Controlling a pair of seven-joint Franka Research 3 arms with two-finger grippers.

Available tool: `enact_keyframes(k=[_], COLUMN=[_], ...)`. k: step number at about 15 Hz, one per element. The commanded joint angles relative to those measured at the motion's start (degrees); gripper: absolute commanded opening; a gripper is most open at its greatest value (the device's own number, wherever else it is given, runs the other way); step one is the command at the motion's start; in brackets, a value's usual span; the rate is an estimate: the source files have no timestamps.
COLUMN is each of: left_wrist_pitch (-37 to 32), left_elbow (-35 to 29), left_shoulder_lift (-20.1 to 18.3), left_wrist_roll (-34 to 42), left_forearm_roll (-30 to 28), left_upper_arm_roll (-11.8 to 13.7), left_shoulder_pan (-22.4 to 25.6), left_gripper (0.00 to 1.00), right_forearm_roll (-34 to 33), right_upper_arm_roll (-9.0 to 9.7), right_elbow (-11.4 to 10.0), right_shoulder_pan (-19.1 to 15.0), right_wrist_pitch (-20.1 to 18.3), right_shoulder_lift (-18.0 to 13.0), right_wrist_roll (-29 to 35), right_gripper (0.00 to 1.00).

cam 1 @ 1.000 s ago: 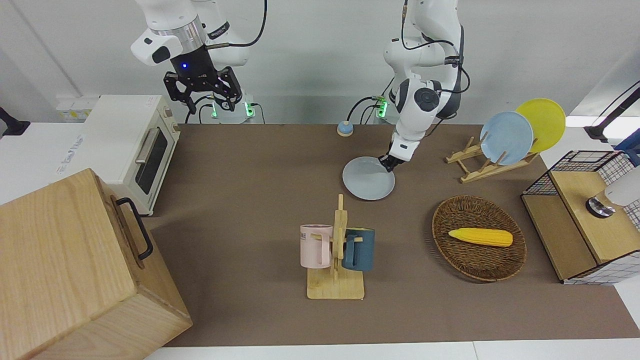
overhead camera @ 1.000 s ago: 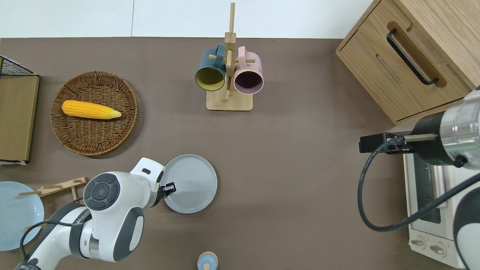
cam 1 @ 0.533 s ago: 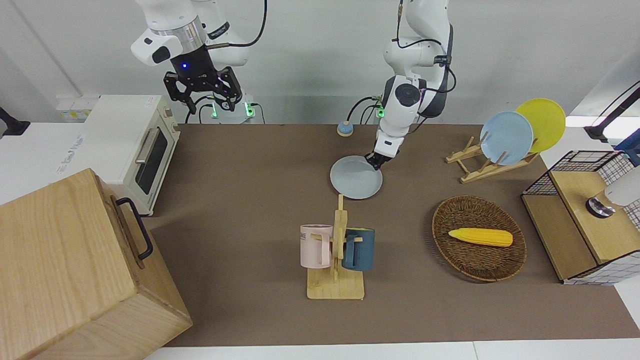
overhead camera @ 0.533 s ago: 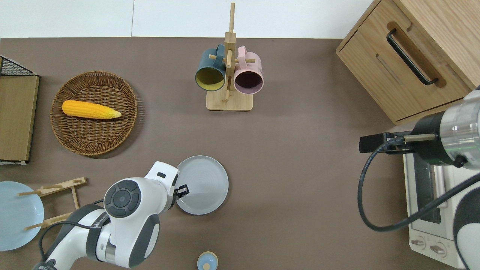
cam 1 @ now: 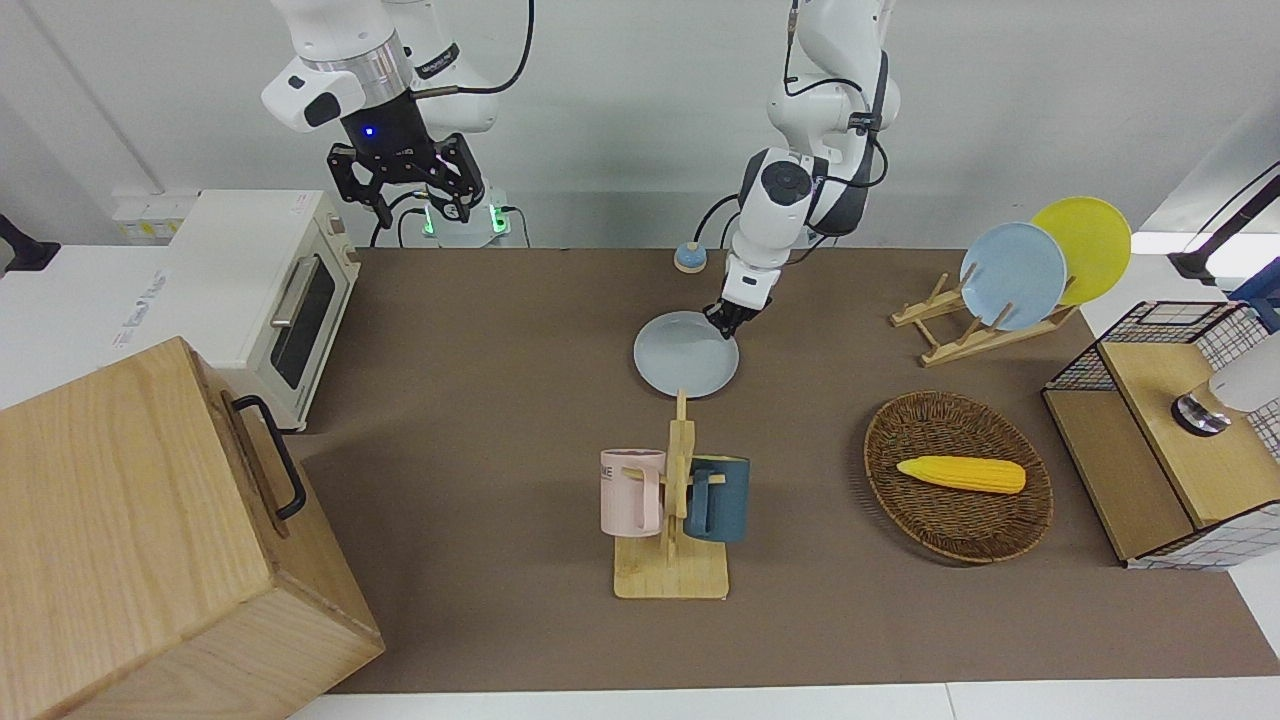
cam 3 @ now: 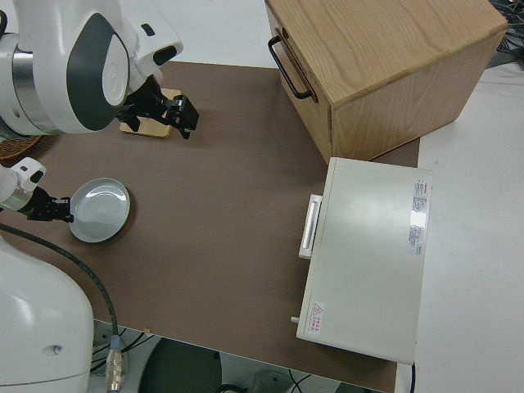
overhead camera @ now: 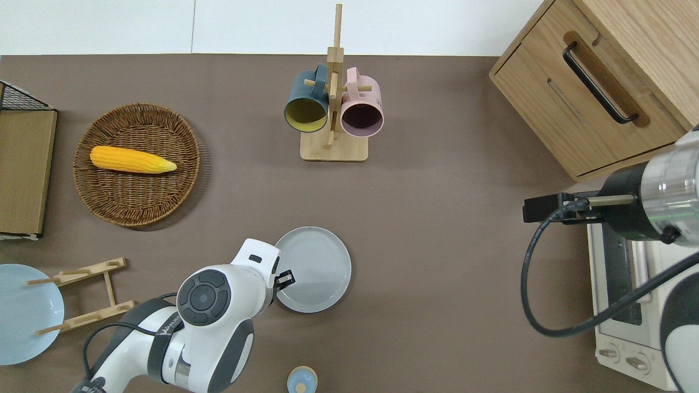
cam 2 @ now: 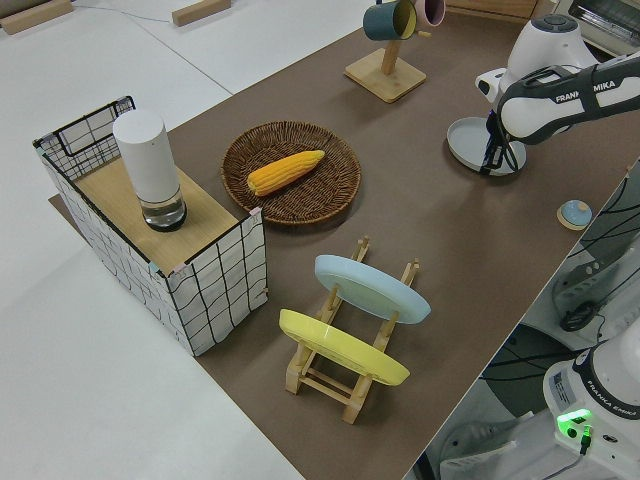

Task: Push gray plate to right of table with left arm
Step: 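Keep pushing the gray plate with the left gripper toward the table center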

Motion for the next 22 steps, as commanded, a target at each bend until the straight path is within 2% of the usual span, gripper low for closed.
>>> enact_keyframes(k=[1,4,9,12,16,18,22], left_wrist_pitch=[3.49,4.47,5.62,5.79,6.49,8.77,9.05], left_elbow=[0.91,3.11,4.61,7.67,8.48,8.65,11.63], left_shoulder_lift=[2.86,4.88,5.77,8.83,10.24,11.47,13.59], left_wrist_roll=[-4.1,-8.14,-12.54,-14.65,-15.36,-17.98,-24.49], left_forearm_roll=[-0.67,-0.58,-0.23,0.04,0.3,2.05,7.06], left_upper_arm_roll=[-2.42,-4.36,-4.45,-4.36,-4.36,-4.36,-4.36], left_shoulder_pan=[-0.82,-1.52,-5.56,-7.76,-9.25,-10.22,-11.28], left_gripper=[0.0,0.0,0.0,0.0,0.0,0.0,0.0], right_forearm_roll=[0.92,0.92,0.92,0.92,0.92,0.92,0.92], right_upper_arm_roll=[0.23,0.23,0.23,0.23,0.23,0.23,0.23], right_elbow=[0.81,0.81,0.81,0.81,0.81,0.81,0.81], right_shoulder_pan=[-0.37,-0.37,-0.37,-0.37,-0.37,-0.37,-0.37], right_wrist_pitch=[-0.31,-0.4,-0.4,-0.4,-0.31,-0.4,-0.4], right_shoulder_lift=[0.36,0.36,0.36,0.36,0.36,0.36,0.36], right_wrist_roll=[0.12,0.12,0.12,0.12,0.12,0.12,0.12], right_gripper=[0.996,0.996,0.996,0.996,0.996,0.996,0.996])
